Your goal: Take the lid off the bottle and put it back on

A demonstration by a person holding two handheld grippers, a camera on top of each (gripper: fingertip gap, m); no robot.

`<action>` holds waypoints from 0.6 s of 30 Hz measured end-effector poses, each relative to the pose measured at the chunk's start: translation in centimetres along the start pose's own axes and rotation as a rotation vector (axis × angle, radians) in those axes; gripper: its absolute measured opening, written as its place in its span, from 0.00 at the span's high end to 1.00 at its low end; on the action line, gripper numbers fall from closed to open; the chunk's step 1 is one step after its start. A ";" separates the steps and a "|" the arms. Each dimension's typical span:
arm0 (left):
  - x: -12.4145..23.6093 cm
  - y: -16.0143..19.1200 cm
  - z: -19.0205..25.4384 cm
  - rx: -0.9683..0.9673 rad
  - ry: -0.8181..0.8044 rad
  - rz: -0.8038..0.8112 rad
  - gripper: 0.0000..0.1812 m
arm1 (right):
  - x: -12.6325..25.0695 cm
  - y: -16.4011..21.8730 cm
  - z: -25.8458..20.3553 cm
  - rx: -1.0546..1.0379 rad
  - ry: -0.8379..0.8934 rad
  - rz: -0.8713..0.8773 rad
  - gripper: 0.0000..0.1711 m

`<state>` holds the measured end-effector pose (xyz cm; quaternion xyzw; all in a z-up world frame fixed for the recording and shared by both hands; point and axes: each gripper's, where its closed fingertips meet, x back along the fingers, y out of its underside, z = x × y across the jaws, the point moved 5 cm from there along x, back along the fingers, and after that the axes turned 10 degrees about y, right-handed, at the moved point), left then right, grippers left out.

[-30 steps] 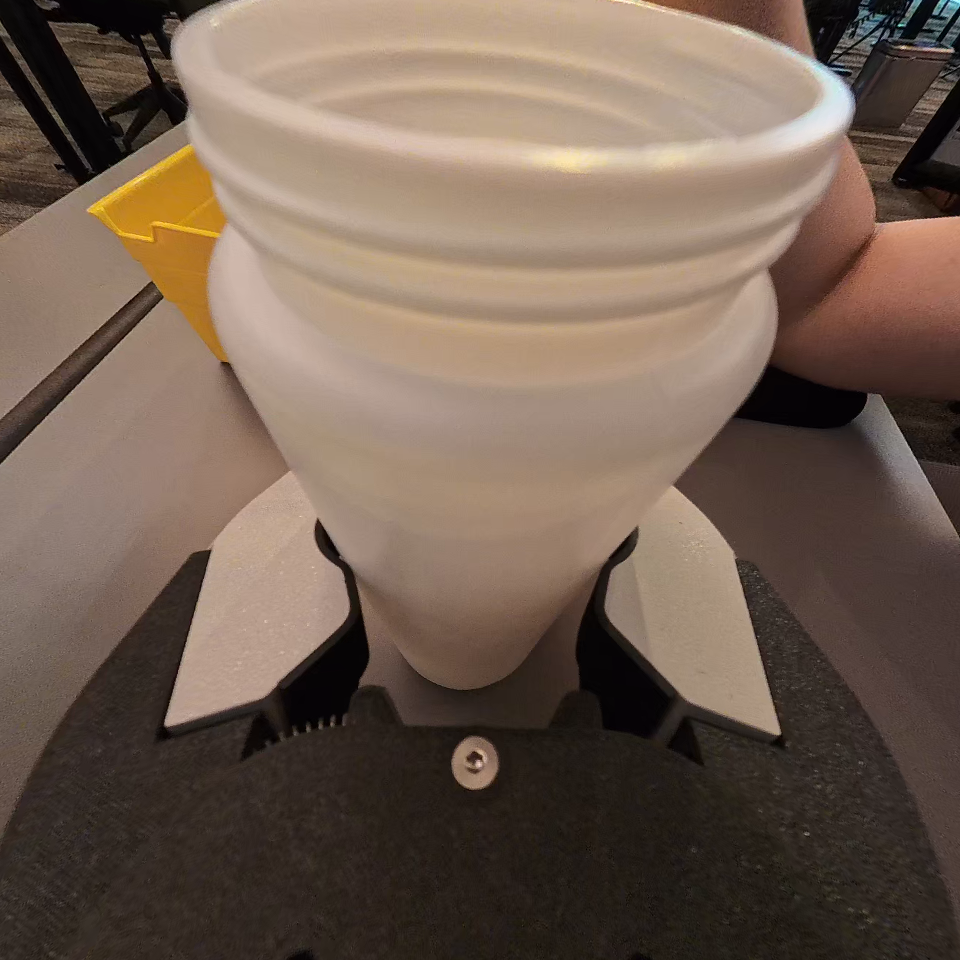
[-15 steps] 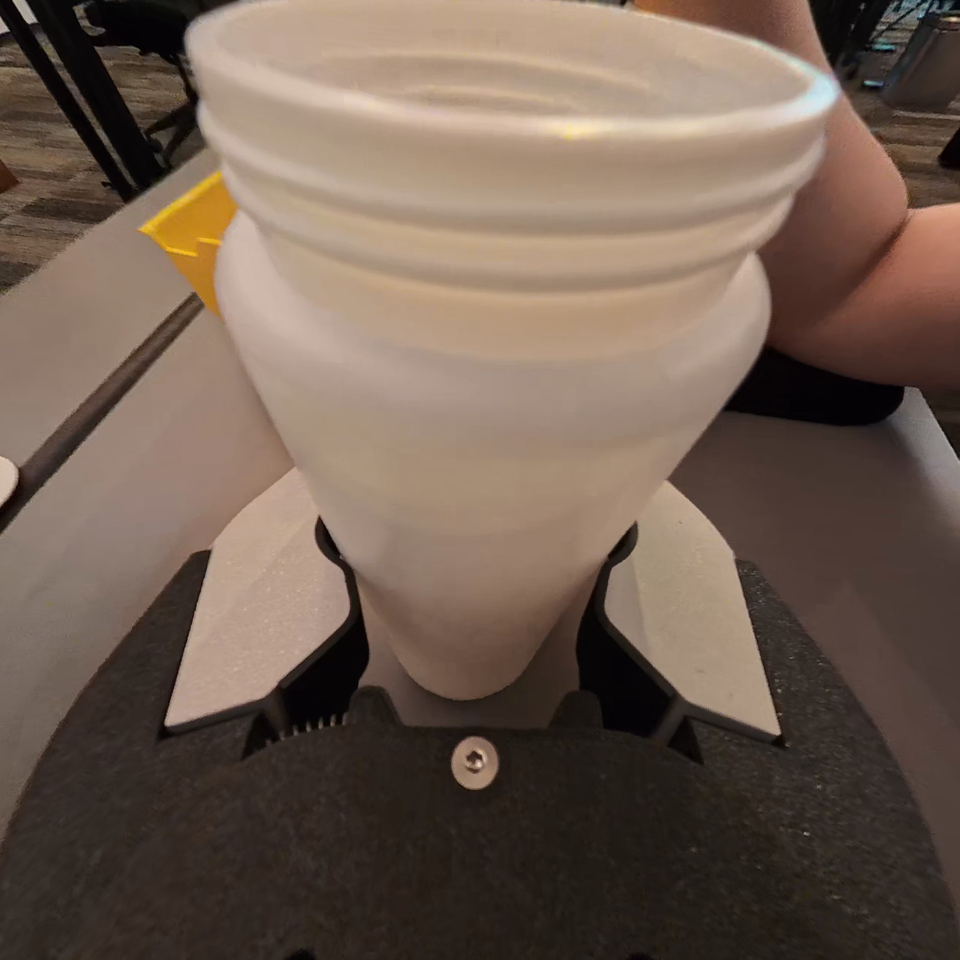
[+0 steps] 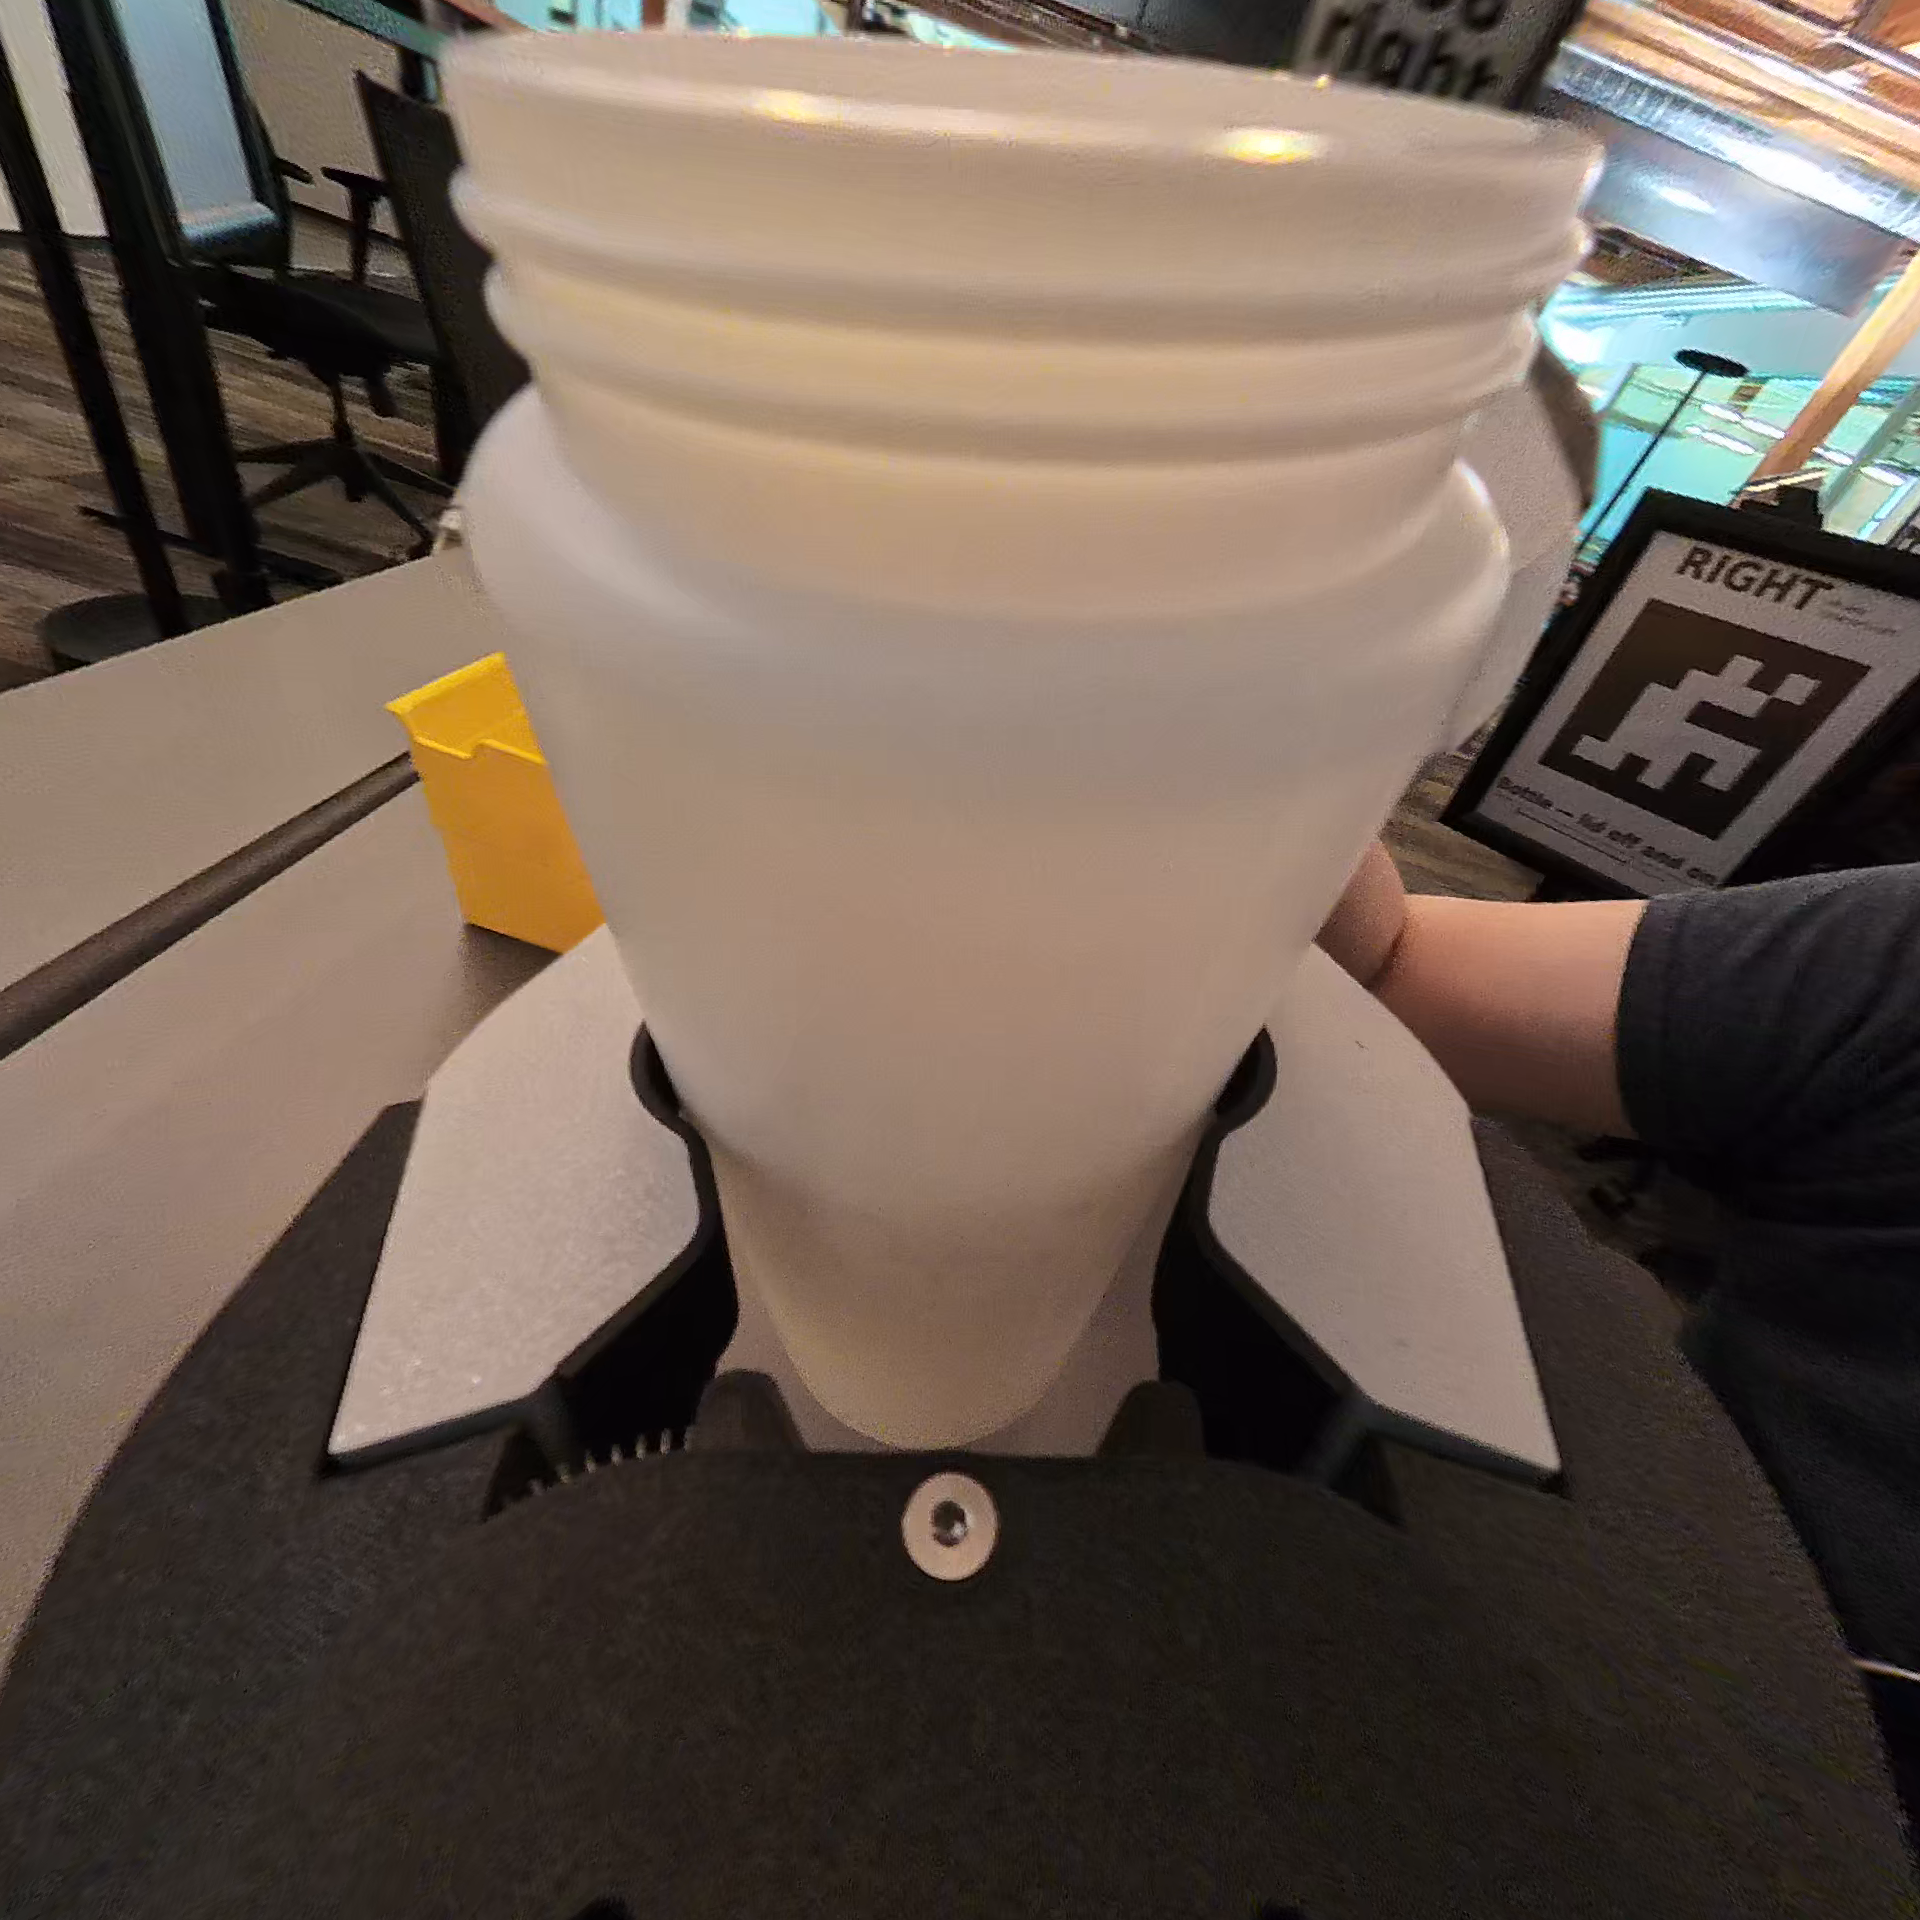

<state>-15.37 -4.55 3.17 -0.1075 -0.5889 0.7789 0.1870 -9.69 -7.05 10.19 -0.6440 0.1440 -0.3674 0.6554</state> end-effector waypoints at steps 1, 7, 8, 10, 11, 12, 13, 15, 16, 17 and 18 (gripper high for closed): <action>-0.1 0.0 0.2 -0.007 0.012 -0.004 0.44 | -0.6 0.6 -0.1 -0.028 -0.025 -0.024 0.57; -0.2 0.1 0.5 0.000 0.047 -0.031 0.44 | -3.1 2.4 -0.6 -0.153 -0.176 -0.104 0.55; -0.1 -0.1 0.7 0.007 0.070 -0.010 0.44 | -3.0 2.3 -0.6 -0.161 -0.175 -0.109 0.55; 0.0 -0.6 1.2 0.007 0.103 0.012 0.45 | -2.4 1.6 -0.6 -0.179 -0.172 -0.093 0.55; 0.2 -0.9 1.5 -0.003 0.112 0.013 0.46 | -1.8 1.1 -0.4 -0.193 -0.160 -0.084 0.55; 0.4 -1.3 1.7 -0.017 0.111 0.012 0.47 | -0.9 0.6 0.0 -0.208 -0.142 -0.077 0.54; 0.8 -1.7 1.9 -0.033 0.098 0.015 0.46 | 0.3 0.0 0.5 -0.223 -0.116 -0.062 0.54; 1.6 -2.7 2.1 -0.067 0.064 0.031 0.47 | 3.3 -1.1 2.0 -0.256 -0.026 -0.031 0.54; 2.1 -3.1 2.2 -0.075 0.048 0.036 0.48 | 5.0 -1.4 2.9 -0.272 0.023 -0.018 0.54; 2.5 -3.4 2.2 -0.076 0.035 0.038 0.50 | 6.7 -1.5 3.7 -0.301 0.064 -0.015 0.54; 2.7 -3.5 2.2 -0.070 0.029 0.034 0.50 | 8.2 -1.3 4.6 -0.344 0.115 -0.028 0.54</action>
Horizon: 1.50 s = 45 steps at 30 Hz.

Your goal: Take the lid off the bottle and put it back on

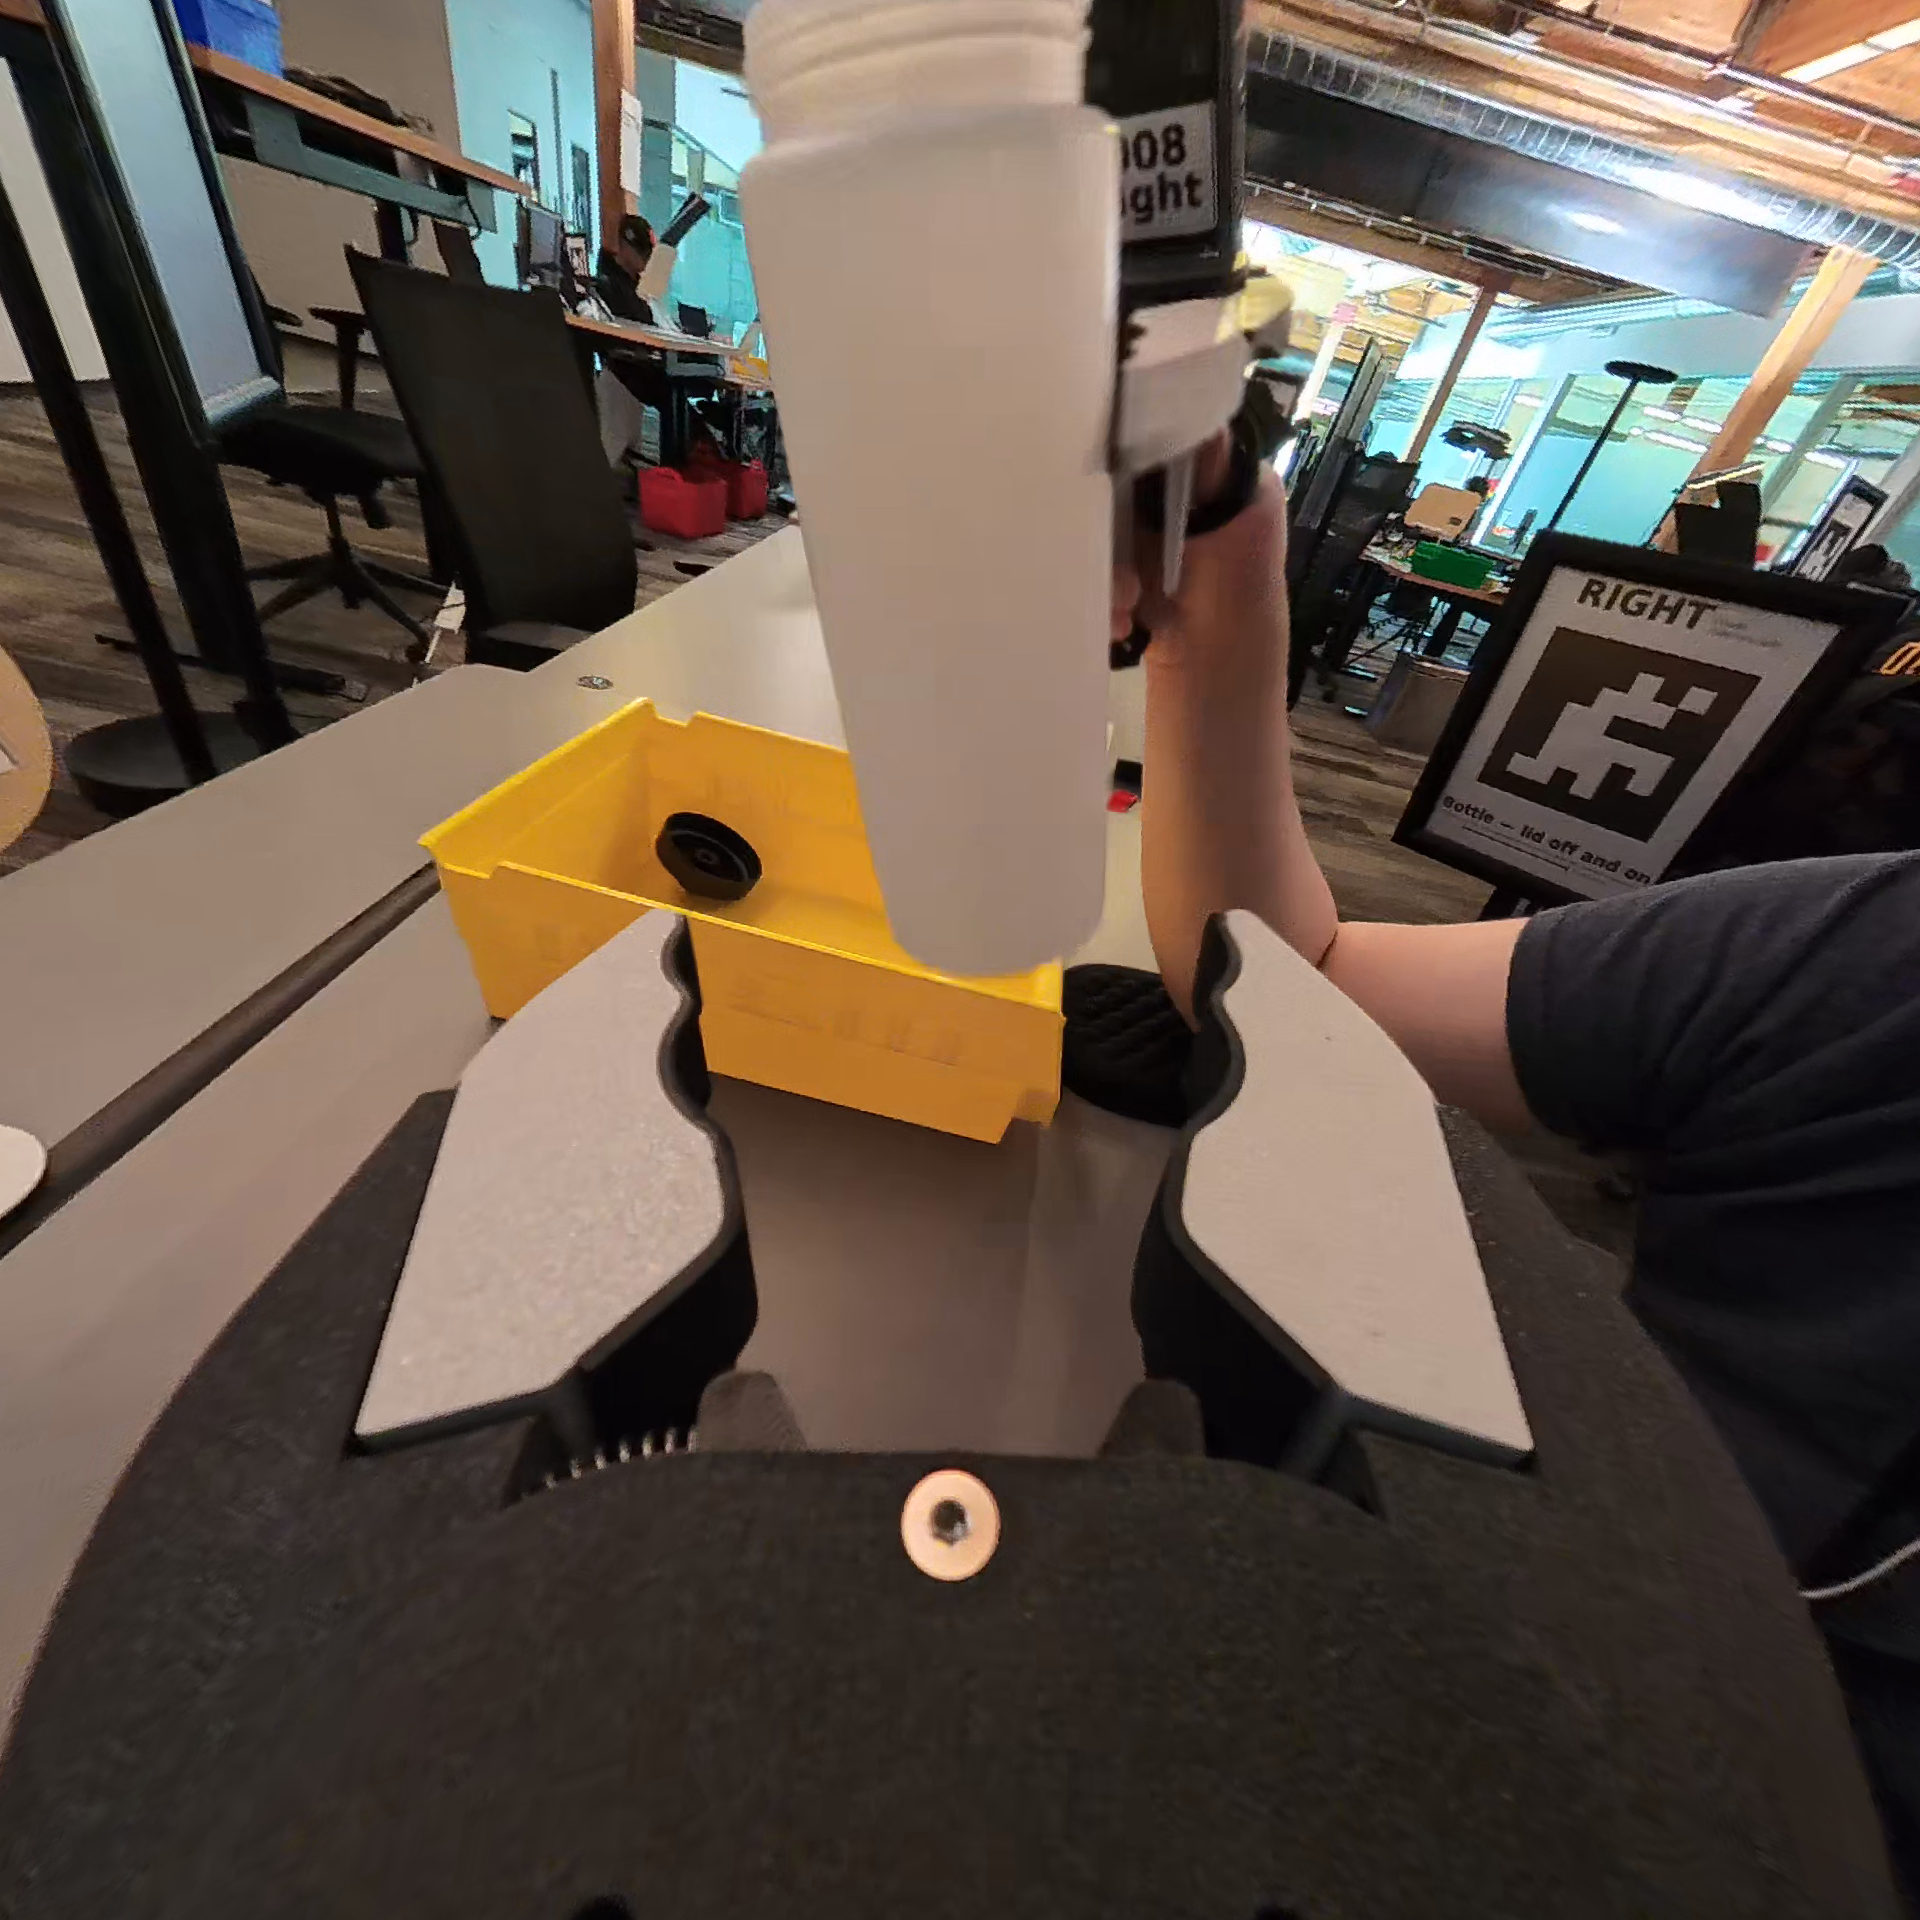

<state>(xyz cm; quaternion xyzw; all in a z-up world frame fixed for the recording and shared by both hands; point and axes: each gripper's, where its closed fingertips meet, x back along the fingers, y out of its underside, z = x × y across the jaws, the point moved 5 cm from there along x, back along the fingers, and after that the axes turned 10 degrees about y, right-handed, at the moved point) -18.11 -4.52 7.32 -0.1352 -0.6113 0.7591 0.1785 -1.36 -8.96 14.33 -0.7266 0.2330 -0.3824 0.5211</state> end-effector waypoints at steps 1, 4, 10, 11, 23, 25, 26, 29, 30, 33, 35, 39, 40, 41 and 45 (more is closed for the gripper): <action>0.2 0.0 0.0 0.009 -0.002 -0.013 0.51 | 1.2 0.1 1.3 -0.044 0.064 -0.009 0.54; 0.5 0.2 -0.2 0.032 -0.025 -0.075 0.52 | 3.2 2.0 6.1 -0.162 0.277 -0.124 0.54; 1.5 0.0 -0.5 0.045 -0.067 -0.110 0.54 | 2.6 8.4 13.4 -0.457 0.406 -0.457 0.54; 1.7 0.0 -0.5 0.048 -0.072 -0.118 0.54 | 2.1 9.5 14.1 -0.495 0.401 -0.511 0.54; 2.1 0.4 -0.7 0.048 -0.092 -0.182 0.55 | -2.1 17.1 18.4 -0.606 0.540 -0.878 0.55; 2.0 0.6 -0.8 0.053 -0.090 -0.192 0.55 | -2.5 18.0 18.5 -0.630 0.548 -0.918 0.55; 1.9 0.6 -0.8 0.053 -0.091 -0.197 0.55 | -2.6 18.4 18.6 -0.634 0.549 -0.938 0.55; 1.9 0.8 -0.8 0.051 -0.093 -0.215 0.55 | -2.8 19.4 18.7 -0.654 0.558 -0.984 0.55; 1.9 0.9 -0.9 0.051 -0.093 -0.218 0.55 | -2.8 19.6 18.7 -0.654 0.559 -1.001 0.55; 1.9 1.0 -1.1 0.057 -0.096 -0.225 0.55 | -2.9 19.6 18.8 -0.634 0.559 -1.005 0.55; 2.0 1.1 -1.2 0.060 -0.100 -0.231 0.55 | -2.8 19.5 18.7 -0.589 0.568 -1.023 0.55; 2.5 0.7 -1.1 0.055 -0.110 -0.224 0.55 | -2.9 18.6 18.4 -0.499 0.573 -1.013 0.57; 2.7 0.5 -1.0 0.050 -0.113 -0.219 0.54 | -3.0 18.1 18.3 -0.486 0.562 -0.986 0.58; 2.9 0.3 -1.0 0.046 -0.116 -0.213 0.54 | -3.0 17.6 18.1 -0.468 0.550 -0.959 0.58; 4.0 -0.3 -1.1 0.036 -0.148 -0.199 0.55 | -2.0 15.4 17.7 -0.406 0.553 -0.861 0.60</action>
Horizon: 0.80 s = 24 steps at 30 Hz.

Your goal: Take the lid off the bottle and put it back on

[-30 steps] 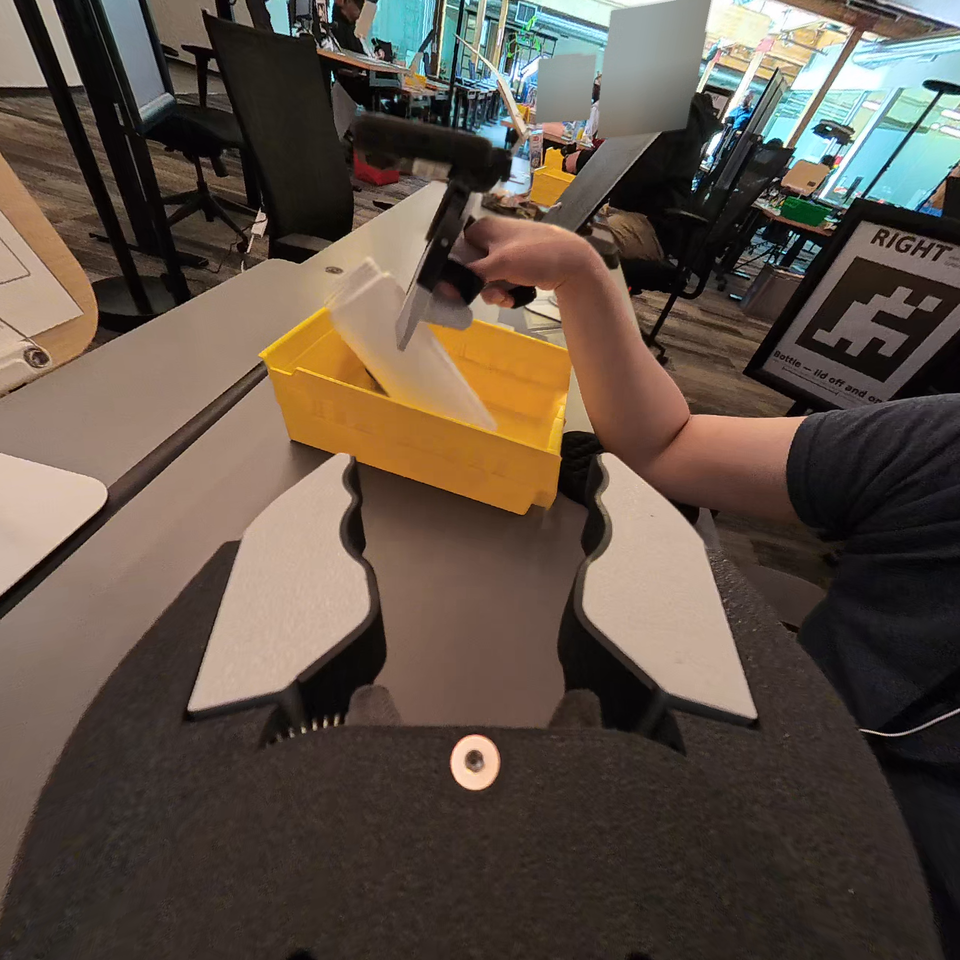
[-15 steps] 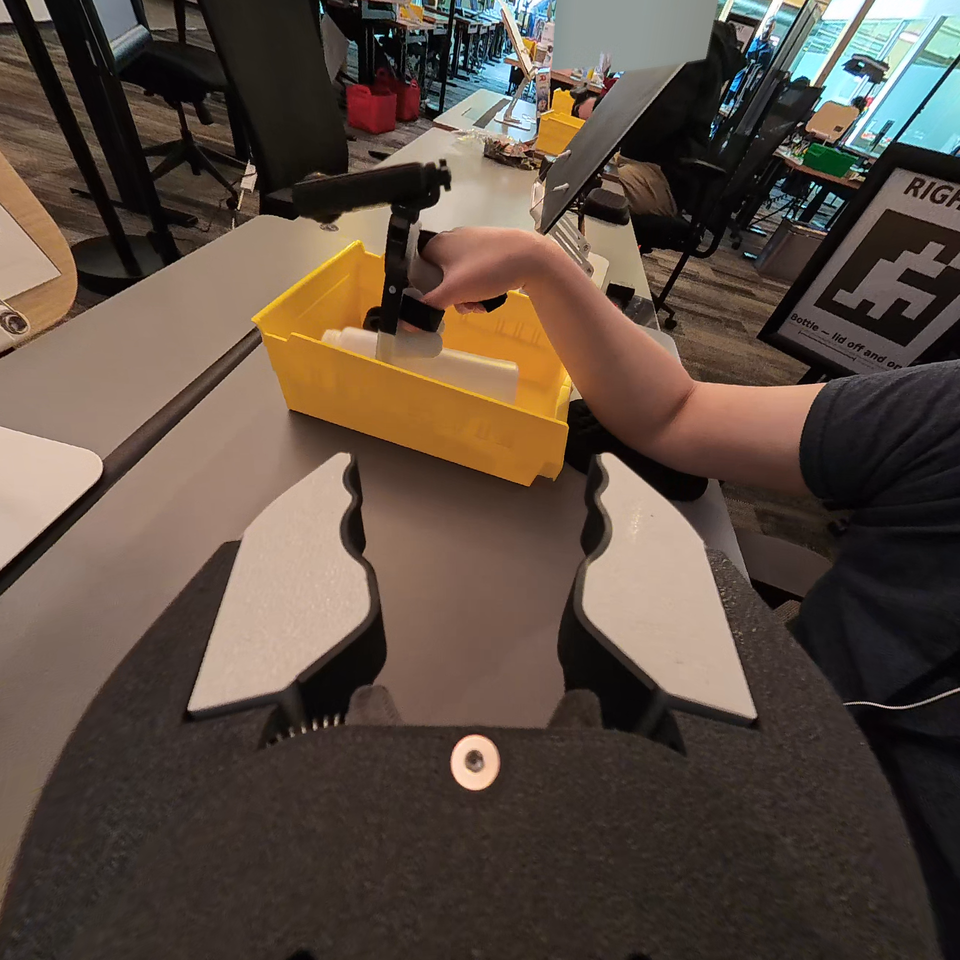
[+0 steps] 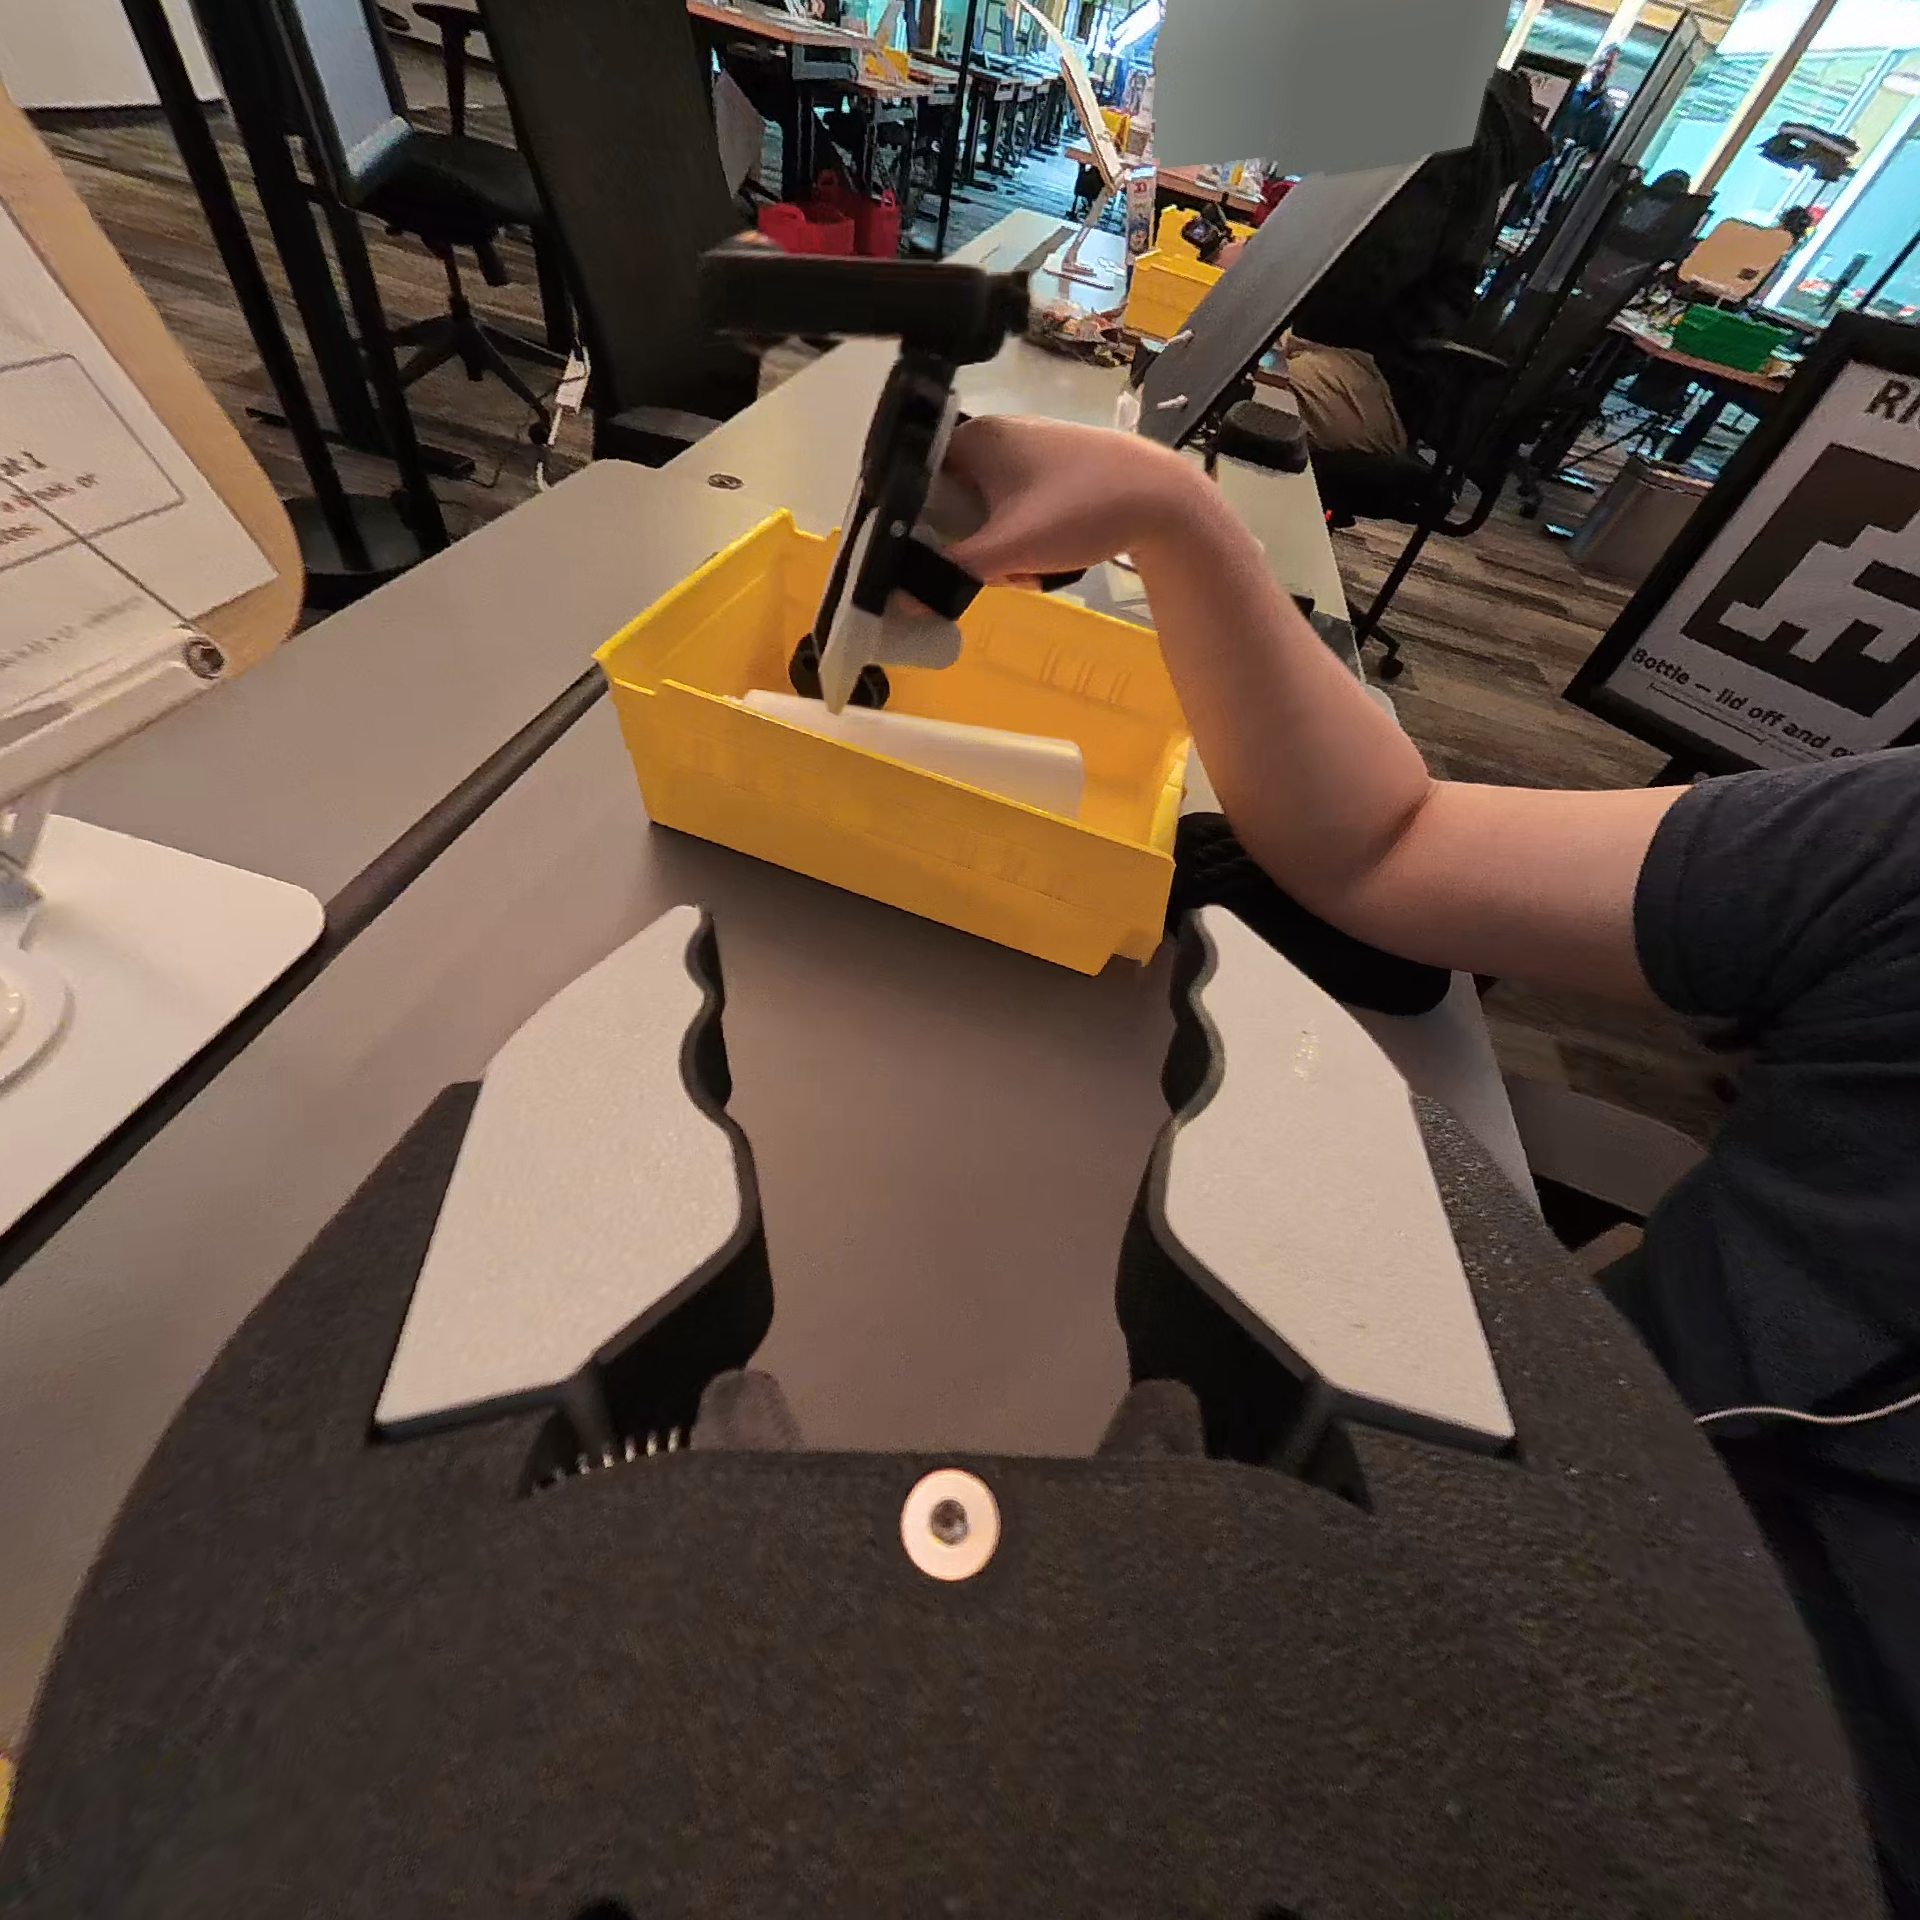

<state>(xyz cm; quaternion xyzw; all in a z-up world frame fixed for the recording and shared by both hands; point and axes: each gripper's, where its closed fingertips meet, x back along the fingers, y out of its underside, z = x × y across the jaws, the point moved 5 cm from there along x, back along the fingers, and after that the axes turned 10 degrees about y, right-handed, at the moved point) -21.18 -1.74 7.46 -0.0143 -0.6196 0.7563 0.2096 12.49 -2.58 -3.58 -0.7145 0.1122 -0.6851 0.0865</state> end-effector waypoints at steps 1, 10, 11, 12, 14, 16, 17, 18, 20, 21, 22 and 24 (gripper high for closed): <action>0.3 -0.1 -0.1 0.001 -0.007 0.006 0.55 | 0.6 -0.1 0.3 0.004 0.016 0.031 0.60; 5.2 -0.7 -1.7 -0.028 -0.221 -0.030 0.56 | 6.5 -0.3 4.4 0.031 0.209 0.296 0.67; 6.5 -0.7 -2.0 -0.027 -0.285 -0.037 0.56 | 7.3 -0.1 5.0 0.018 0.234 0.329 0.67; 8.0 -0.8 -2.4 -0.021 -0.352 -0.038 0.57 | 7.9 0.2 5.5 -0.004 0.250 0.347 0.67; 11.5 -0.5 -3.4 0.015 -0.513 -0.049 0.58 | 8.7 1.4 6.6 -0.056 0.260 0.334 0.67; 15.9 0.5 -4.7 0.063 -0.751 -0.101 0.60 | 8.9 2.8 7.8 -0.105 0.284 0.289 0.67; 18.4 1.3 -5.2 0.099 -0.884 -0.145 0.62 | 8.9 3.5 8.4 -0.137 0.283 0.263 0.67; 20.8 2.1 -5.5 0.137 -1.004 -0.190 0.62 | 8.7 4.2 8.9 -0.169 0.265 0.232 0.67; 24.7 3.8 -5.9 0.208 -1.164 -0.235 0.62 | 8.1 5.5 10.2 -0.218 0.250 0.177 0.67; 26.2 4.5 -5.9 0.254 -1.203 -0.237 0.62 | 7.8 6.1 10.9 -0.247 0.248 0.147 0.68; 27.4 5.4 -6.0 0.304 -1.227 -0.238 0.62 | 7.3 6.8 11.4 -0.275 0.239 0.114 0.69; 29.1 7.1 -6.1 0.395 -1.250 -0.251 0.61 | 6.4 8.0 12.1 -0.308 0.203 0.045 0.69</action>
